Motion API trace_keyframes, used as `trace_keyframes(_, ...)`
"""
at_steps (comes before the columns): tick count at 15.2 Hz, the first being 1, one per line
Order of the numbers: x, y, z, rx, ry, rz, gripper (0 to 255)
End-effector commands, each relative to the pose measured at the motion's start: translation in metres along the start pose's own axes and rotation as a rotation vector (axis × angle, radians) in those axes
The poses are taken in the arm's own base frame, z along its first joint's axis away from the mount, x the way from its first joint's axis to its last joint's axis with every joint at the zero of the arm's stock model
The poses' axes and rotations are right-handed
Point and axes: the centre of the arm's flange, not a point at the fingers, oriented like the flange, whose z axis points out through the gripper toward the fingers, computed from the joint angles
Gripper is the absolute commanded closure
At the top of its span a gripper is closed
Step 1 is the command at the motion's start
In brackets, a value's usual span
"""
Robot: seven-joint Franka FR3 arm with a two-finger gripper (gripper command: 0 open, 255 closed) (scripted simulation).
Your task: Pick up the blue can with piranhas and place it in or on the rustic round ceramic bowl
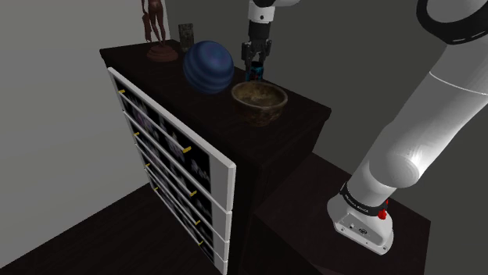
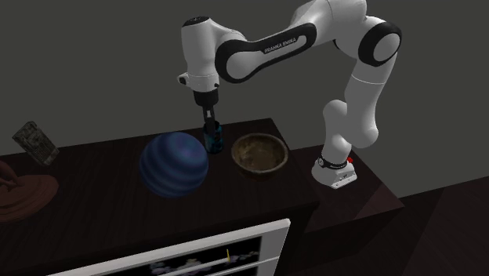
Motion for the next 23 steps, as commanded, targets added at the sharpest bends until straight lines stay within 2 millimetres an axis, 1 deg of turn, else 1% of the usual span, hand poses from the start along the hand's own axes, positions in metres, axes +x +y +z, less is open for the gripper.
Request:
trace_keyframes(1,0.000,0.001,-0.011,0.000,0.000,0.000,255)
trace_keyframes(23,0.000,0.001,-0.127,0.000,0.000,0.000,255)
